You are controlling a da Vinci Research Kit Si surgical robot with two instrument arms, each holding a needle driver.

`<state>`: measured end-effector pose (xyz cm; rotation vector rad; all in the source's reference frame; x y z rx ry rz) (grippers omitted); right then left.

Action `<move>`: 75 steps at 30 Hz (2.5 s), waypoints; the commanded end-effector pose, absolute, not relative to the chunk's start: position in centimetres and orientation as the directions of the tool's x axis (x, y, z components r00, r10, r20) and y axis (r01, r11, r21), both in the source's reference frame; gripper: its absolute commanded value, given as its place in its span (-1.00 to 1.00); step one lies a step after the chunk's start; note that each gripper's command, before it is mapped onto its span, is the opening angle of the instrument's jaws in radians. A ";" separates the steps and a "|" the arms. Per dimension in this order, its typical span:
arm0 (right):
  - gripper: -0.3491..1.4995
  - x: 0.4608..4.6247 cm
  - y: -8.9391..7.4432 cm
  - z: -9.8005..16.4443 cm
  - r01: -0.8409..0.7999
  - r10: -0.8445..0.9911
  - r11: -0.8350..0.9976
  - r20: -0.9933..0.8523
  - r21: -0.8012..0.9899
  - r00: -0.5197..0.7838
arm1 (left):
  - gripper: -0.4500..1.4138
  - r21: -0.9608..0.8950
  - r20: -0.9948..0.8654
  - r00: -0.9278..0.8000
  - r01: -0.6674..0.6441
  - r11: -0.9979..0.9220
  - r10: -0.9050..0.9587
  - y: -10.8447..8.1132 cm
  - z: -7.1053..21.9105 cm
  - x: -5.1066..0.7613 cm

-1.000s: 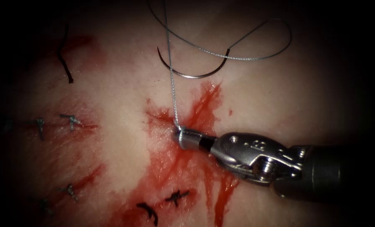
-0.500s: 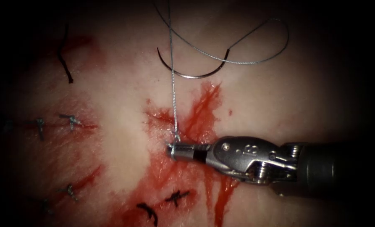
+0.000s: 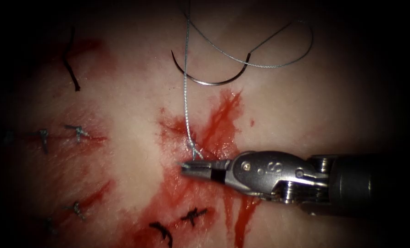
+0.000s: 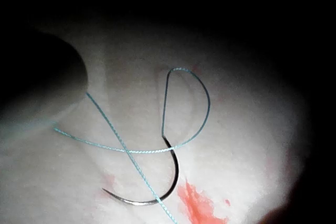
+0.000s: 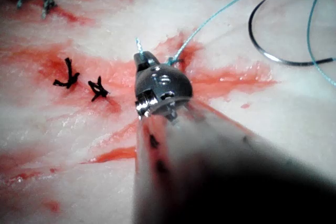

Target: Wound Closure

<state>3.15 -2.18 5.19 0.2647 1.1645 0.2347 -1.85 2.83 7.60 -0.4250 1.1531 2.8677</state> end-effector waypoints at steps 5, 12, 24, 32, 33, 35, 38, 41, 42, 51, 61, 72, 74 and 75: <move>-1.00 3.11 -1.7 5.1 -0.137 0.262 0.964 -0.892 0.227 0.367 | -1.00 0.642 -0.275 -0.956 -0.105 -0.759 -0.100 2.8 7.6 -1.94; -1.00 2.88 -1.6 5.2 -0.050 0.211 0.977 -0.887 0.209 0.411 | -1.00 0.640 -0.255 -0.958 -0.065 -0.766 -0.131 2.7 7.6 -2.01; -1.00 3.59 -2.7 5.4 -0.002 0.358 0.922 -0.854 0.386 0.378 | -1.00 0.781 -0.145 -0.977 -0.015 -0.625 -0.159 3.0 7.8 -2.46; -1.00 3.65 -2.9 5.5 0.053 0.388 0.897 -0.840 0.438 0.378 | -1.00 0.848 -0.101 -0.985 -0.011 -0.530 -0.142 3.6 7.6 -2.91; -1.00 3.68 -3.0 5.5 0.063 0.397 0.891 -0.839 0.450 0.372 | -1.00 0.855 -0.079 -0.988 -0.001 -0.519 -0.129 3.7 7.5 -2.97; -1.00 3.71 -3.0 5.5 0.073 0.401 0.886 -0.837 0.457 0.373 | -1.00 0.854 -0.048 -0.990 0.029 -0.520 -0.134 3.8 7.5 -3.04; -1.00 3.74 -3.1 5.5 0.086 0.407 0.879 -0.832 0.469 0.376 | -1.00 0.849 -0.023 -0.992 0.047 -0.526 -0.126 3.9 7.5 -3.15; -1.00 3.72 -3.0 5.4 0.089 0.412 0.876 -0.831 0.474 0.374 | -1.00 0.848 -0.003 -0.991 0.069 -0.525 -0.134 4.0 7.5 -3.24; -1.00 3.69 -3.0 5.4 0.090 0.417 0.873 -0.829 0.480 0.372 | -1.00 0.849 0.018 -0.990 0.087 -0.522 -0.136 4.0 7.5 -3.31; -1.00 3.67 -3.0 5.3 0.158 0.415 0.851 -0.827 0.500 0.379 | -1.00 0.818 0.119 -0.981 0.184 -0.545 -0.153 4.1 7.6 -3.58; -1.00 3.67 -3.0 5.2 0.174 0.413 0.846 -0.826 0.504 0.383 | -1.00 0.795 0.142 -0.978 0.204 -0.572 -0.153 4.2 7.6 -3.68; -1.00 3.69 -3.2 5.3 0.189 0.435 0.822 -0.806 0.538 0.403 | -1.00 0.783 0.164 -0.977 0.211 -0.586 -0.134 4.3 7.7 -3.85; -1.00 3.68 -3.2 5.3 0.190 0.434 0.822 -0.806 0.538 0.403 | -1.00 0.783 0.164 -0.977 0.212 -0.585 -0.134 4.3 7.7 -3.84; -1.00 3.68 -3.2 5.3 0.188 0.438 0.819 -0.803 0.542 0.404 | -1.00 0.783 0.163 -0.977 0.212 -0.585 -0.135 4.3 7.7 -3.84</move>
